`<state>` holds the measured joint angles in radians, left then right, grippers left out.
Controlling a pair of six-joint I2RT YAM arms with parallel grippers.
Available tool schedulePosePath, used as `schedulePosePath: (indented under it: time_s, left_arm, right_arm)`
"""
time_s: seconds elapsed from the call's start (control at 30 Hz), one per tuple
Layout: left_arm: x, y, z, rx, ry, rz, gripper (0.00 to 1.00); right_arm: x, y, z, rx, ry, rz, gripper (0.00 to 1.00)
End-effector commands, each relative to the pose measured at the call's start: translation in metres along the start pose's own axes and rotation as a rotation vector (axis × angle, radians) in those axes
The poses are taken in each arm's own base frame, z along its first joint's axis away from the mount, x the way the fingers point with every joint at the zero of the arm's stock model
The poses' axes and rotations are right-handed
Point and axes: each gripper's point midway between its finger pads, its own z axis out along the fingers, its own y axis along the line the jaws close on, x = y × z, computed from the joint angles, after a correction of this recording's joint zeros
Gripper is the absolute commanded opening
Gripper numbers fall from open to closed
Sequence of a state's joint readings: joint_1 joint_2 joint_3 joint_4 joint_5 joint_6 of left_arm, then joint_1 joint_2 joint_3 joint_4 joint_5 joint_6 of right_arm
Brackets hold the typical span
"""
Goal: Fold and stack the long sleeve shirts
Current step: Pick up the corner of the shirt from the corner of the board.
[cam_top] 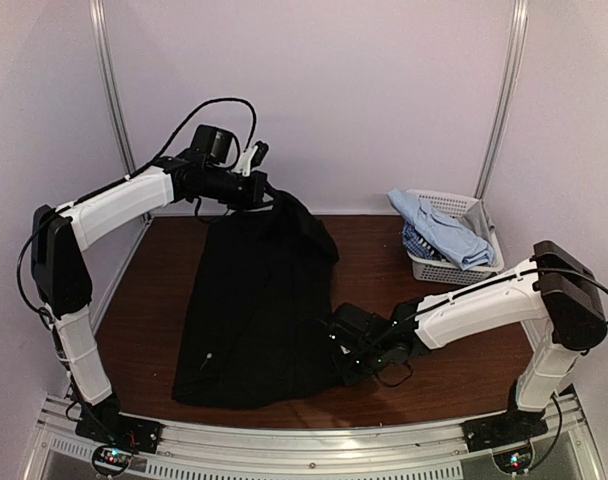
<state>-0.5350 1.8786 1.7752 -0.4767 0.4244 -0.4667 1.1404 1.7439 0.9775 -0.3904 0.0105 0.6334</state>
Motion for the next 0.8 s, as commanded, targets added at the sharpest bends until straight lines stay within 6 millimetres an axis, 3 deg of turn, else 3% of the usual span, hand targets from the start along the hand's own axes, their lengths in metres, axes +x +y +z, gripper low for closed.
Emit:
schedulePosePath:
  time_s: [0.0, 0.13, 0.27, 0.43, 0.63, 0.77]
  left_arm:
    - [-0.019, 0.0, -0.005, 0.02, -0.043, 0.021, 0.0]
    - [-0.023, 0.002, -0.006, 0.021, -0.055, 0.021, 0.0]
    - [-0.031, 0.005, -0.006, 0.024, -0.078, 0.024, 0.0]
    - [-0.054, 0.006, -0.008, 0.042, -0.129, 0.044, 0.0]
    - [-0.085, 0.02, -0.015, 0.044, -0.188, 0.049, 0.0]
    - [-0.097, 0.033, -0.022, 0.056, -0.205, 0.046, 0.0]
  right_arm:
    - [0.023, -0.011, 0.003, 0.073, 0.045, 0.065, 0.42]
    - [0.031, -0.001, 0.004, 0.044, 0.054, 0.076, 0.38]
    - [0.036, -0.002, 0.008, 0.054, 0.074, 0.075, 0.19]
    - [0.037, -0.037, 0.004, 0.158, 0.067, 0.106, 0.01]
    - [0.034, -0.085, -0.012, 0.233, 0.034, 0.178, 0.0]
    - [0.028, -0.08, -0.018, 0.202, 0.016, 0.161, 0.0]
